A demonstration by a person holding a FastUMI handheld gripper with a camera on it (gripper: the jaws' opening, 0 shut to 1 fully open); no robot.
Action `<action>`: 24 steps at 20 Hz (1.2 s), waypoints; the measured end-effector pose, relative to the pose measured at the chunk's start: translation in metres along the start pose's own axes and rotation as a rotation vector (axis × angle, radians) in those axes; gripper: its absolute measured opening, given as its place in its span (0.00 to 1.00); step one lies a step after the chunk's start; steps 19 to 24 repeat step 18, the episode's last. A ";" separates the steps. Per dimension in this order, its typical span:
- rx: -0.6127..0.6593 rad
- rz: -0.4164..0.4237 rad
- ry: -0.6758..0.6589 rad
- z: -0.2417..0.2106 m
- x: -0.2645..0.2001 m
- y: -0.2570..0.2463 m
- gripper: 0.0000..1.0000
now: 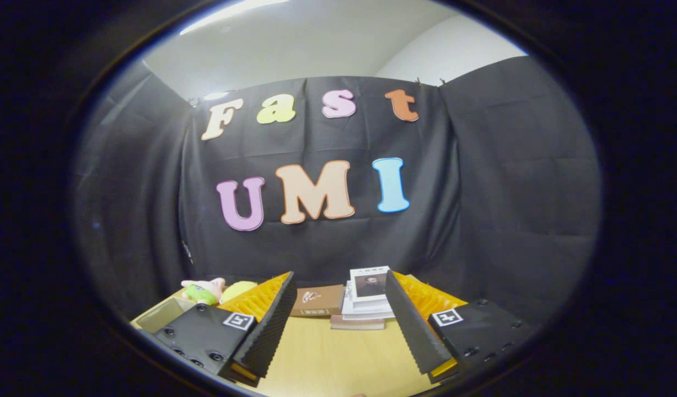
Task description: Open the storage box then place both shoes into the box .Put the left shoe in first, then the right shoe, with the right side of both shoes facing outward in a uniform manner.
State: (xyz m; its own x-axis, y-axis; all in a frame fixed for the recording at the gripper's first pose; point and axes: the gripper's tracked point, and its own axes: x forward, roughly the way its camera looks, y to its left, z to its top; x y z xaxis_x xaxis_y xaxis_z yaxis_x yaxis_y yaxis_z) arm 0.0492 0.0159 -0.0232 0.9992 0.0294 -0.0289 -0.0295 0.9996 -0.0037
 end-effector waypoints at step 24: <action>0.039 0.090 0.027 0.004 -0.013 -0.058 1.00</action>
